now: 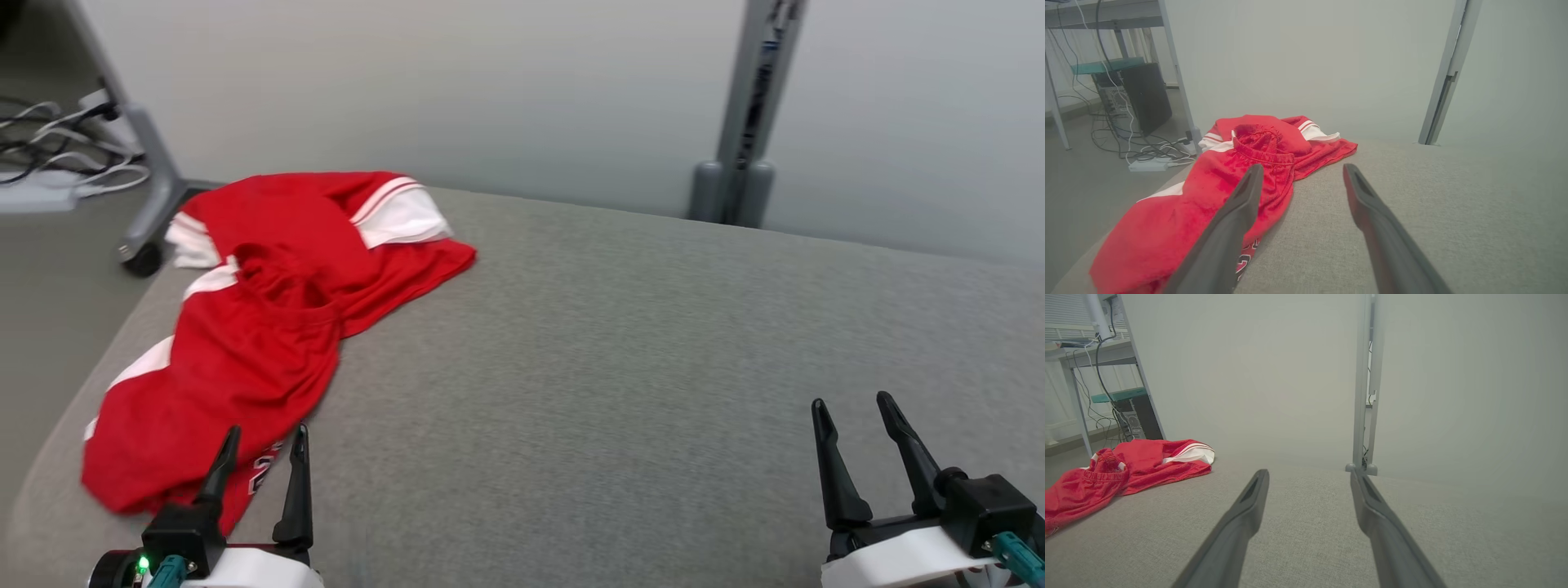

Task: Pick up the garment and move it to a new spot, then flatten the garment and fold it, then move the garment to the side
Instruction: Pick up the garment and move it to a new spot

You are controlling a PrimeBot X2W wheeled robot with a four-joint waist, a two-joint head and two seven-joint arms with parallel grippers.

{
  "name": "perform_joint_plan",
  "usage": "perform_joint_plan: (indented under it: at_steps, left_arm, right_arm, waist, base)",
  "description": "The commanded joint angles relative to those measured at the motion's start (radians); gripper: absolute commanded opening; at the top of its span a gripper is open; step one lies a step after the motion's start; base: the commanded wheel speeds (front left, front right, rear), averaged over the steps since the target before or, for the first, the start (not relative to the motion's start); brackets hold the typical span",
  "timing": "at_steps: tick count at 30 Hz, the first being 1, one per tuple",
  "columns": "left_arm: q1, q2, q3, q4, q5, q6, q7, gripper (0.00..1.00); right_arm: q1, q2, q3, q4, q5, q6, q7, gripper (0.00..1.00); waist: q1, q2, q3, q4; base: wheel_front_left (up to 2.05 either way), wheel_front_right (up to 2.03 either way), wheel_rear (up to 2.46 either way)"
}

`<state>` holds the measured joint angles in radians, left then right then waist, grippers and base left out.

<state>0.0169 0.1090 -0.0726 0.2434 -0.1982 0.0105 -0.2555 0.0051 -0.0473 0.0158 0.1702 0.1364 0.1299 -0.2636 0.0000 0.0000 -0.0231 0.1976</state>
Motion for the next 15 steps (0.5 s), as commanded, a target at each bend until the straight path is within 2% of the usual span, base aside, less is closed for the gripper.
perform_joint_plan:
  at_steps: [1, 7, 15]
  left_arm:
    - [-0.004, 0.007, 0.004, -0.004, -0.009, 0.006, 0.001, 1.00]
    - [0.007, 0.012, 0.011, -0.007, -0.026, 0.006, 0.004, 1.00]
    - [0.011, 0.021, 0.016, -0.022, -0.041, 0.012, 0.024, 1.00]
  right_arm:
    - [-0.001, -0.006, -0.002, -0.004, 0.006, 0.001, -0.003, 1.00]
    - [-0.003, -0.006, 0.007, -0.008, 0.012, 0.001, -0.003, 1.00]
    - [-0.008, -0.006, 0.008, -0.011, 0.006, 0.001, -0.003, 1.00]
  waist:
    - [0.0000, 0.0000, 0.004, 0.083]
    - [0.0000, 0.0000, 0.011, 0.201]
    - [0.0000, 0.0000, 0.020, 0.256]
  base:
    - [0.00, 0.00, 0.00]
    - [0.00, 0.00, 0.00]
    - [0.00, 0.00, 0.00]
